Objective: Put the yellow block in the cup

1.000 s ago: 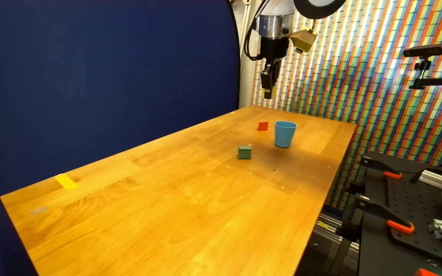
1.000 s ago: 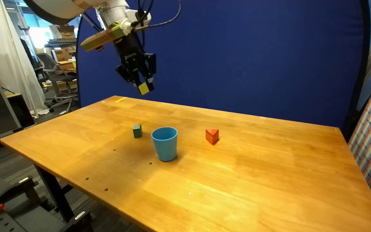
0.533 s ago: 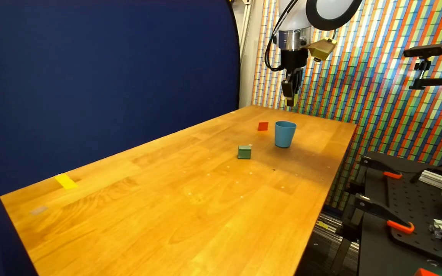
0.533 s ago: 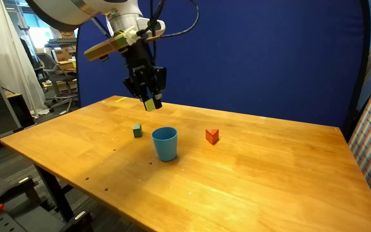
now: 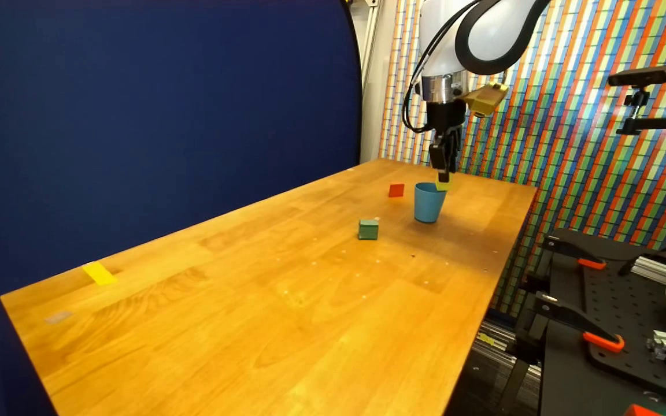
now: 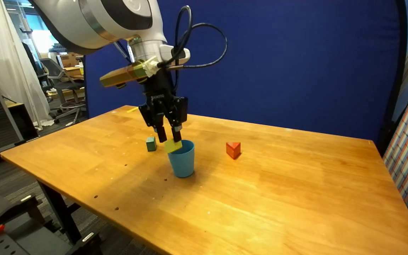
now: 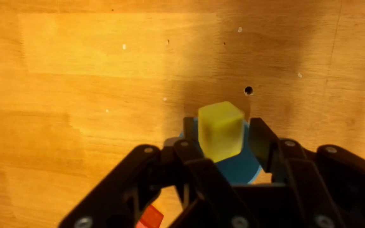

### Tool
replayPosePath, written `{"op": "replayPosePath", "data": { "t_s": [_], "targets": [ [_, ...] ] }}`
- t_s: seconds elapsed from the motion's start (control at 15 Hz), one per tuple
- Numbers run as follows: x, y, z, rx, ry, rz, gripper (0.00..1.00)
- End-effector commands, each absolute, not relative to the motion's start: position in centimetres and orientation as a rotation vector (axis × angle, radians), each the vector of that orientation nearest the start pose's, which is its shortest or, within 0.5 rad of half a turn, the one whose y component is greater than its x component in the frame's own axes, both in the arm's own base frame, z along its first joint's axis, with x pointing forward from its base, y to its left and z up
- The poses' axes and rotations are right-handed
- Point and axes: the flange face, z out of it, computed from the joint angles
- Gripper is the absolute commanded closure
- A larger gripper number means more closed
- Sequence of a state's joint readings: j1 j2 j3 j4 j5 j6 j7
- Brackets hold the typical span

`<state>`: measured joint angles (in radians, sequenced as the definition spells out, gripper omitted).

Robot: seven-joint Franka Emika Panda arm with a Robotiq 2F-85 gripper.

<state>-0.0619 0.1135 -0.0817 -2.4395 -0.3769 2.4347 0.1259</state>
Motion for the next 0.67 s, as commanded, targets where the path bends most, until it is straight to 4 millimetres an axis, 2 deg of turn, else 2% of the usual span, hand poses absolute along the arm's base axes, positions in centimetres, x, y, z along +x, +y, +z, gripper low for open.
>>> {"op": "replayPosePath", "data": {
  "t_s": [0.0, 0.13, 0.2, 0.33, 0.47, 0.53, 0.6],
  "targets": [
    [47.7, -7.8, 24.3, -3.339, -0.050, 0.191, 0.18],
    [47.7, -8.0, 24.4, -3.335, -0.038, 0.191, 0.02],
    [47.7, -8.0, 24.6, -3.329, -0.029, 0.189, 0.00],
    [47.7, -7.9, 25.3, -3.300, -0.012, 0.178, 0.00],
    [47.2, -7.2, 26.8, -3.211, -0.014, 0.163, 0.00],
    [47.6, -7.2, 24.6, -3.275, 0.007, 0.201, 0.00],
    [47.7, -7.1, 25.0, -3.246, 0.002, 0.190, 0.00]
  ]
}}
